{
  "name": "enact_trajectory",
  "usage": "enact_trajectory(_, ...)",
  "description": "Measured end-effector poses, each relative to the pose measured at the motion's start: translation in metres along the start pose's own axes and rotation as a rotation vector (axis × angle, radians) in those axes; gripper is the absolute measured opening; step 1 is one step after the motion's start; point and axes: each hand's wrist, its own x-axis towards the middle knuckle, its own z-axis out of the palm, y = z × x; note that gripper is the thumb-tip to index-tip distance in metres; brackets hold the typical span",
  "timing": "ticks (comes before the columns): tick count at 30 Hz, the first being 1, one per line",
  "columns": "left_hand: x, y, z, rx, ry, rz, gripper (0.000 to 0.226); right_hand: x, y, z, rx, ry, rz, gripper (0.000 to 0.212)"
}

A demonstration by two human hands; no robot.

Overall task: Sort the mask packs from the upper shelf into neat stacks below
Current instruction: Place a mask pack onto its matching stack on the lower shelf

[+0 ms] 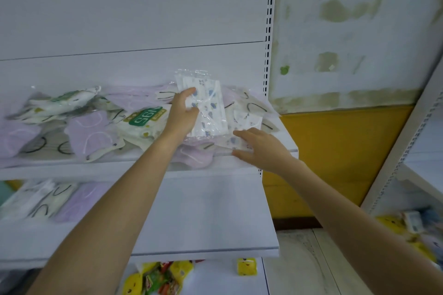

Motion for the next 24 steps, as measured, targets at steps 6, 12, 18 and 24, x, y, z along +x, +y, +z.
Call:
enact_trajectory(6,-0.025,0.001,-0.01,0.025,0.161,-0.036,0.052,-0.017,0.005,0.011,0.373,0.432,0.171,0.027)
enact_trajectory(12,-0.043,0.015,-0.015,-0.126,-0.032,-0.173,0.039,-0.015,-0.031,-0.004,0.852,0.618,0.114,0.027)
enact_trajectory(18,-0.055,0.018,-0.028,-0.194,-0.054,-0.093,0.02,-0.003,-0.058,0.038,0.539,0.326,-0.265,0.025)
enact_trajectory(24,-0.073,-0.012,-0.091,-0.136,0.079,-0.086,0.03,0.007,-0.118,0.049,0.633,0.288,-0.262,0.021)
